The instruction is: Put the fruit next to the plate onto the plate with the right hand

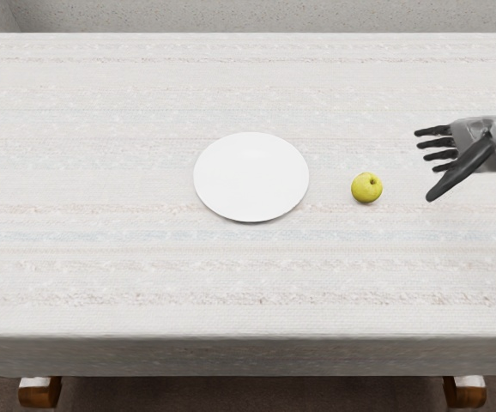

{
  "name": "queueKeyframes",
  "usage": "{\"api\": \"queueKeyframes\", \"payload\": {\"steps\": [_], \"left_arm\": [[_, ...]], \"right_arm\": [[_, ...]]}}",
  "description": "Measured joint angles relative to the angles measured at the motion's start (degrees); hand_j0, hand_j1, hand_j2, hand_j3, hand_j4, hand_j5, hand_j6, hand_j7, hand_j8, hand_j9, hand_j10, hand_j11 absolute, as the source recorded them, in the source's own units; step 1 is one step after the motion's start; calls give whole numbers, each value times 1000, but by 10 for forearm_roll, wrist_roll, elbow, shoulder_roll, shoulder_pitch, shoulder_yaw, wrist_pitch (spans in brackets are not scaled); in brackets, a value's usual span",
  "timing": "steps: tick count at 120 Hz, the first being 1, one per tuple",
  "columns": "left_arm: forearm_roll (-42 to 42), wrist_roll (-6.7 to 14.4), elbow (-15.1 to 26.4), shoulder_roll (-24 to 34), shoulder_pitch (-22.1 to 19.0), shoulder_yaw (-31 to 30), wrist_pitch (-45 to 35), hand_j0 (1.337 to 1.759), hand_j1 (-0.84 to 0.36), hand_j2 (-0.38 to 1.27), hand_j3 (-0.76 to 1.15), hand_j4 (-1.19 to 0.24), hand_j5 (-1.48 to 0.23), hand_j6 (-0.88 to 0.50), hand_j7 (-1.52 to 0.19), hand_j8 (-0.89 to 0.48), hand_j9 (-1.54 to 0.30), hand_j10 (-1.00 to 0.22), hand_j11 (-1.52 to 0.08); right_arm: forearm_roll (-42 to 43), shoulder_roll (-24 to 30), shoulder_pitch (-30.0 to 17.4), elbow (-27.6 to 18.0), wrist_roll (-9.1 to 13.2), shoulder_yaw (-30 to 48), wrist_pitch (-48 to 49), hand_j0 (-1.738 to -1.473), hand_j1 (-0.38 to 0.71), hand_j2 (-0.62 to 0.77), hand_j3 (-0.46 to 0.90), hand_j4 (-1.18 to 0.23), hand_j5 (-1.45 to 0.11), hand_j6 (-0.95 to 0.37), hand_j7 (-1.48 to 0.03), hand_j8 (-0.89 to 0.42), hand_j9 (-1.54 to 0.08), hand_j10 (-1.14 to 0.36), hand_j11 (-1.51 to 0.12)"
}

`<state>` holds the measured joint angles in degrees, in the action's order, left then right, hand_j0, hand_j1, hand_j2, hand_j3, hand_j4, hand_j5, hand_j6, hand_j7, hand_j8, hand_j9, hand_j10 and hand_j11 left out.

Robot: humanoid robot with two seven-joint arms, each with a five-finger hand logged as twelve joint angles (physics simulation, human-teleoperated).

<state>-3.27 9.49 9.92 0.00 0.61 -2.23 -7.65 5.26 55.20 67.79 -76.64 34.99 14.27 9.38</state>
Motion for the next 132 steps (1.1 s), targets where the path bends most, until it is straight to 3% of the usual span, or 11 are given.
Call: {"api": "queueKeyframes", "payload": {"steps": [17,22,35,49,94,132], "left_arm": [[0,0,0,0,0,0,0,1658,342,2,0,-7,-8,-7,-8,-7,-8,-7,-8],[0,0,0,0,-1,0,0,1658,342,2,0,-7,-8,-7,-8,-7,-8,-6,-8],[0,0,0,0,-1,0,0,1658,342,2,0,-7,-8,-7,-8,-7,-8,-7,-8],[-1,0,0,0,-2,0,0,1658,342,2,0,-7,-8,-7,-8,-7,-8,-6,-8],[-1,0,0,0,-4,0,0,1658,342,2,0,-7,-8,-7,-8,-7,-8,-7,-8],[-1,0,0,0,-4,0,0,1658,342,1,0,-6,-8,-7,-8,-6,-8,-6,-8]], "right_arm": [[15,-12,2,28,0,5,-19,-1658,-349,-1,0,-2,0,-3,0,-2,0,-2,0],[64,-21,0,35,0,6,-20,-1658,-349,-1,0,-1,0,-2,0,-2,0,-1,0],[237,-78,-24,35,-57,2,-92,-1658,-349,-1,0,-2,0,-3,0,-2,0,-2,0],[315,-115,-52,26,-83,-4,-135,-1658,-349,0,0,-2,0,-3,0,-3,0,-2,0],[357,-219,-127,29,-102,-8,-316,-1658,-345,1,0,-6,-5,-7,-5,-6,-5,-6,-5],[357,-260,-142,57,-105,-7,-355,-1658,-162,-30,0,-158,-204,-159,-204,-159,-204,-158,-204]]}}
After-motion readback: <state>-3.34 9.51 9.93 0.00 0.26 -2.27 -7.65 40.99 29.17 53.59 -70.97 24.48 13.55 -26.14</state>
